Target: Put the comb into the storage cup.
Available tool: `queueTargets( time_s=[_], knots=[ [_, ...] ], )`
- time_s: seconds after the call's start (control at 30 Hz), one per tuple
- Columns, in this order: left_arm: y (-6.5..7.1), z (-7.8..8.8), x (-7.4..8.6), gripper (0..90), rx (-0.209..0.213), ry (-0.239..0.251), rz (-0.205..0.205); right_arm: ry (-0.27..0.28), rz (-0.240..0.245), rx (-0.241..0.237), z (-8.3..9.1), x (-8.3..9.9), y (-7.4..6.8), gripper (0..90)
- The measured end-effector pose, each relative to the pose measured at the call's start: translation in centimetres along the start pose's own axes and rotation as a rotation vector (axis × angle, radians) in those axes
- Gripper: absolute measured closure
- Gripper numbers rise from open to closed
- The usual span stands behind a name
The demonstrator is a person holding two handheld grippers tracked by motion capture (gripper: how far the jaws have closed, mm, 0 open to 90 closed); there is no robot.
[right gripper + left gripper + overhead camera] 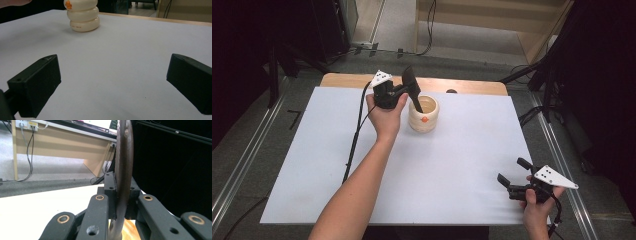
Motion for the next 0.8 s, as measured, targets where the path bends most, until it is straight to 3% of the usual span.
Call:
queueTargets(
  time_s=[0.43,0.8],
  knots=[
    [-0.1,-0.5,1.2,84.0,-0.005,-0.01,0.036,-0.005,0.007,0.004,-0.1,0.0,0.0,0.0],
    [0.9,-1.4,1.8,84.0,0.02,-0.009,0.061,-0.006,0.015,0.004,-0.1,0.0,-0.1,0.0]
  ],
)
Point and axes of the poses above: each handheld gripper's, and its own axes: z roughly backward along the jaws, x roughly out of its underside, y roughly to its right, the point moved 7 cm from there along -z, roughly forward along the jaws, and after that the axes turned 9 degrees about -z, right-handed, at the moved point
